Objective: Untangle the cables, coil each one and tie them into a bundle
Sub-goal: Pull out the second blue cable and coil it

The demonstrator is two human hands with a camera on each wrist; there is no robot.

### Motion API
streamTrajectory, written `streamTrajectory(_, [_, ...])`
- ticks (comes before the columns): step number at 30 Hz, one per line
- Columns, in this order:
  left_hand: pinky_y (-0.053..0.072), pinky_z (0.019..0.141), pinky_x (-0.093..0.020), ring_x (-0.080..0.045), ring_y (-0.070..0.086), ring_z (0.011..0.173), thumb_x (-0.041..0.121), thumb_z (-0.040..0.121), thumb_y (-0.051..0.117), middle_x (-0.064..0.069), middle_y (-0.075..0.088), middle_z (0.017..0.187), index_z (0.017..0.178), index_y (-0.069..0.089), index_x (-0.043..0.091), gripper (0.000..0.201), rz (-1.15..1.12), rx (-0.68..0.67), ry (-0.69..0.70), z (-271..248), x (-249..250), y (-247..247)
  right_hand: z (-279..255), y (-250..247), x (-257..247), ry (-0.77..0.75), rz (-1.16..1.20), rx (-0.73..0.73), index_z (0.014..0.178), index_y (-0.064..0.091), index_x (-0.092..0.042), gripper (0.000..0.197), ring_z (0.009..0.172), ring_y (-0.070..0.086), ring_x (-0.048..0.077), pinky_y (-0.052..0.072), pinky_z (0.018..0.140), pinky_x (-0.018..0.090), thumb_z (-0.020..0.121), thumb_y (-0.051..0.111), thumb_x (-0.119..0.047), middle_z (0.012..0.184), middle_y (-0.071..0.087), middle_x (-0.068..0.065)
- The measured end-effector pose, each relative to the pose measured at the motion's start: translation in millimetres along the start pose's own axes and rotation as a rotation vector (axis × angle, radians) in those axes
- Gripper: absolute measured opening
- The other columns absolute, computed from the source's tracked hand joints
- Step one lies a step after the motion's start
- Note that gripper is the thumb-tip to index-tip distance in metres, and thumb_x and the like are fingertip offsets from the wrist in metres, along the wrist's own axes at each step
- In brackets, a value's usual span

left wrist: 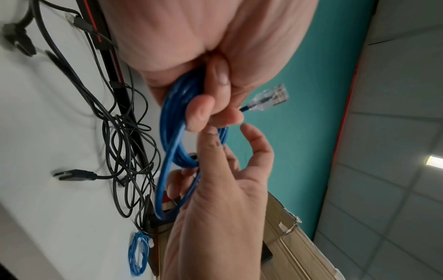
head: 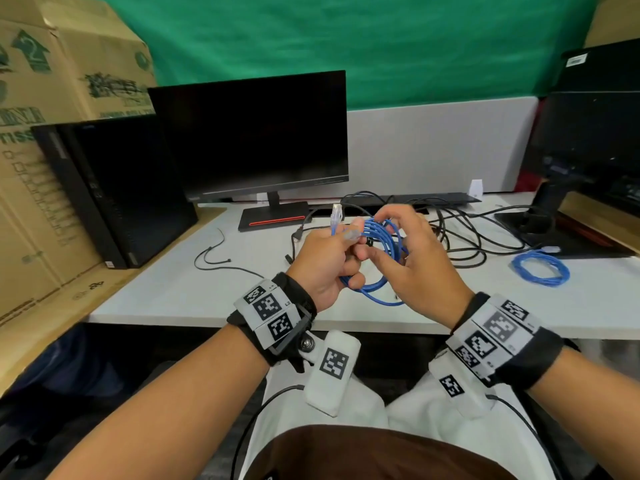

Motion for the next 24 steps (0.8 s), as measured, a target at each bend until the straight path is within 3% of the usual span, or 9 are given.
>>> streamTrajectory(1, [0.033, 0.037, -0.020, -0.008, 0.025, 0.036, 0.023, 0.104, 0.049, -0.001, 0.047, 0.056, 0.081, 0.055, 0.009, 0.027, 0.007, -0.011, -0.013, -1, -1, 1, -1, 0, -1, -0.059, -0.049, 0.038, 0.113, 0.054, -0.035, 0.032, 0.090, 0.052, -0.003, 0.042, 0.069, 0.010, 0.092, 0.066, -0.016, 0.108, 0.052, -0.002])
streamTrajectory(4, [0.033, 0.038, -0.021, -0.007, 0.025, 0.037, 0.026, 0.105, 0.049, 0.002, 0.044, 0.054, 0.079, 0.054, 0.011, 0.030, 0.017, -0.036, -0.054, -2, -3, 3, 0, -4, 0, -0.150, -0.121, 0.116, 0.101, 0.070, -0.021, 0.013, 0.089, 0.055, 0.003, 0.041, 0.070, 0.017, 0.093, 0.066, -0.012, 0.107, 0.060, -0.002])
streamTrajectory(6, [0.033, 0.038, -0.021, -0.007, 0.026, 0.037, 0.027, 0.104, 0.049, 0.002, 0.042, 0.054, 0.080, 0.055, 0.012, 0.029, 0.005, -0.038, -0.073, -1, -4, 2, 2, -8, 0, -0.154, -0.143, 0.084, 0.098, 0.072, -0.019, 0.010, 0.094, 0.060, 0.011, 0.047, 0.074, 0.023, 0.090, 0.070, -0.013, 0.114, 0.061, -0.002])
streamTrajectory(10, [0.034, 0.038, -0.021, -0.007, 0.027, 0.036, 0.022, 0.105, 0.046, 0.002, 0.043, 0.053, 0.081, 0.054, 0.010, 0.027, 0.010, -0.047, -0.112, 0, -5, -2, 4, -11, -1, -0.161, -0.148, -0.024, 0.104, 0.073, -0.023, 0.024, 0.102, 0.060, 0.009, 0.052, 0.085, 0.026, 0.084, 0.076, -0.011, 0.115, 0.059, -0.011])
streamTrajectory(15, [0.036, 0.041, -0.023, -0.009, 0.024, 0.039, 0.027, 0.103, 0.052, 0.005, 0.033, 0.053, 0.078, 0.053, 0.015, 0.028, 0.077, -0.083, -0.102, 1, -7, -1, 2, -10, 0, -0.083, -0.149, -0.013, 0.088, 0.071, -0.015, 0.006, 0.098, 0.065, 0.022, 0.054, 0.084, 0.048, 0.086, 0.074, -0.011, 0.113, 0.065, -0.008])
streamTrajectory(18, [0.031, 0.041, -0.023, -0.010, 0.023, 0.040, 0.031, 0.104, 0.051, 0.007, 0.031, 0.050, 0.076, 0.050, 0.015, 0.032, 0.240, -0.026, -0.050, 3, -10, -3, 6, -16, -12, -0.101, 0.003, 0.108, 0.088, 0.071, -0.007, 0.002, 0.088, 0.070, 0.029, 0.055, 0.080, 0.050, 0.089, 0.071, -0.006, 0.097, 0.074, 0.002])
streamTrajectory(20, [0.027, 0.041, -0.022, -0.011, 0.021, 0.041, 0.031, 0.104, 0.049, 0.007, 0.031, 0.050, 0.075, 0.047, 0.015, 0.034, 0.291, 0.001, -0.054, 4, -15, -6, 16, -28, -22, -0.088, 0.154, 0.207, 0.085, 0.068, -0.015, 0.012, 0.074, 0.071, 0.032, 0.059, 0.073, 0.048, 0.092, 0.067, -0.005, 0.080, 0.073, 0.004])
streamTrajectory(22, [0.026, 0.040, -0.021, -0.011, 0.019, 0.041, 0.031, 0.105, 0.049, 0.006, 0.028, 0.052, 0.075, 0.046, 0.015, 0.034, 0.245, -0.020, -0.079, 2, -16, -9, 25, -40, -27, -0.013, 0.400, 0.234, 0.085, 0.065, -0.017, 0.018, 0.062, 0.069, 0.021, 0.061, 0.065, 0.035, 0.096, 0.060, -0.003, 0.068, 0.068, -0.001])
streamTrajectory(24, [0.027, 0.041, -0.021, -0.010, 0.019, 0.040, 0.032, 0.104, 0.050, 0.007, 0.026, 0.052, 0.075, 0.047, 0.016, 0.034, 0.204, -0.095, -0.069, 0, -10, -8, 32, -50, -25, 0.107, 0.536, 0.285, 0.086, 0.065, -0.015, 0.017, 0.048, 0.059, 0.016, 0.056, 0.050, 0.028, 0.098, 0.058, -0.006, 0.058, 0.060, -0.003])
Point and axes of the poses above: each hand's wrist, its own z-axis towards the middle knuckle, its own y-axis out of the palm, x = y × z, the point moved 2 cm from there along z, towards the middle knuckle
